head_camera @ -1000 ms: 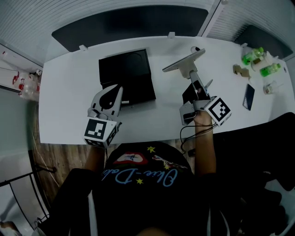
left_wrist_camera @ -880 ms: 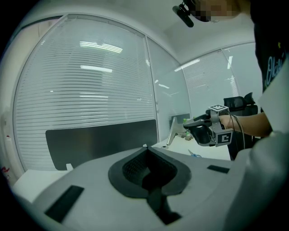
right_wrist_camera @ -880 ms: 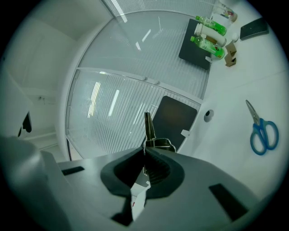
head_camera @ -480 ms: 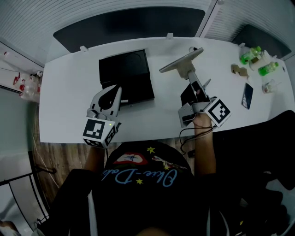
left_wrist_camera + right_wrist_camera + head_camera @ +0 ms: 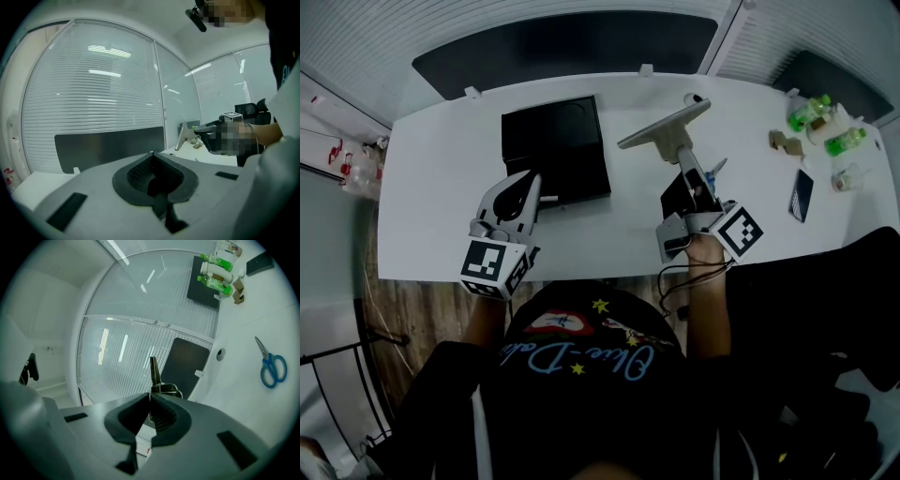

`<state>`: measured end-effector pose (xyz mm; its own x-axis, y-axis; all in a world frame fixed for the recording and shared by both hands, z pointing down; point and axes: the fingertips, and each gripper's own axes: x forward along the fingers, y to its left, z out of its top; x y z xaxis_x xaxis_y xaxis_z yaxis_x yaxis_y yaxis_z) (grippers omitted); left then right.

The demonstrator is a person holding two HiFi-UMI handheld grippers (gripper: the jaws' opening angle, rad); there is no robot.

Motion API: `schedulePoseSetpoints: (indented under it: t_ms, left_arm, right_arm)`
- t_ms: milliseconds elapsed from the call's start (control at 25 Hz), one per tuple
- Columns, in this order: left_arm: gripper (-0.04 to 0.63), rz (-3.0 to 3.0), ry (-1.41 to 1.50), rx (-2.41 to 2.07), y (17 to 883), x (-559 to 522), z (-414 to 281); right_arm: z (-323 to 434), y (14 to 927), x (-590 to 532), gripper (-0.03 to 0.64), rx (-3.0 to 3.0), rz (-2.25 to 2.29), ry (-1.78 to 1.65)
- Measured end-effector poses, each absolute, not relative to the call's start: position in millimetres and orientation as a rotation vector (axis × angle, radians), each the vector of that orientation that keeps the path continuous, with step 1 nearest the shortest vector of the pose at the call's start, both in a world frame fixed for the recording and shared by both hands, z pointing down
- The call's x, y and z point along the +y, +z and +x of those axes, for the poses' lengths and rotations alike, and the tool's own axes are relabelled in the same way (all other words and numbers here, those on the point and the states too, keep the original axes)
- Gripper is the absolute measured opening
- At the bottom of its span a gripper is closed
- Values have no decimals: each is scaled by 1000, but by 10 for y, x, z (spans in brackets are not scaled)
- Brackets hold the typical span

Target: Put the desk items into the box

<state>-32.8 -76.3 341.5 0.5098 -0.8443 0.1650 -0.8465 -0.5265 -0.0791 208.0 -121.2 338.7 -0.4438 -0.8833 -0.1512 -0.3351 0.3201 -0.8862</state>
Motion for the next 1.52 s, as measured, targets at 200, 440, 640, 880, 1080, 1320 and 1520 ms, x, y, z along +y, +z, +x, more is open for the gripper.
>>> schedulePoseSetpoints:
  t_ms: [200,440,640,880,1080,1320,1520]
  left_arm:
    - [9,2707,327,-1514,3388,-871,-228]
    - [9,2714,264,-1453,3268,-969,-226]
    - [9,2741,323,-1424,3305,-1112,-113]
    - [9,2776,400,-1403,3329,-1168,-137]
    - [9,2773,425,-1391,3364,-1216,-131]
    - [9,2766,388,-1337,3363,-1265,-580]
    - [9,2785,321,-1316,3317,-1331,-726]
  right_arm:
    - [2162,3437,-1231,15,1901,-1081,-1126]
    - [2053,3418,-1147,17,1893,-1079,-1141]
    - [2103,3508,-1157,15,1867,-1078,-1160]
    - [1933,3598,-1144,17,1838,-1052,-1210]
    - [1900,3672,-1141,17,1830,-1043,-1229]
    - [1430,3635,-1125,17,1809,-1090,-1231]
    - [1260,3653,-1123,15,1796,-1117,-1229]
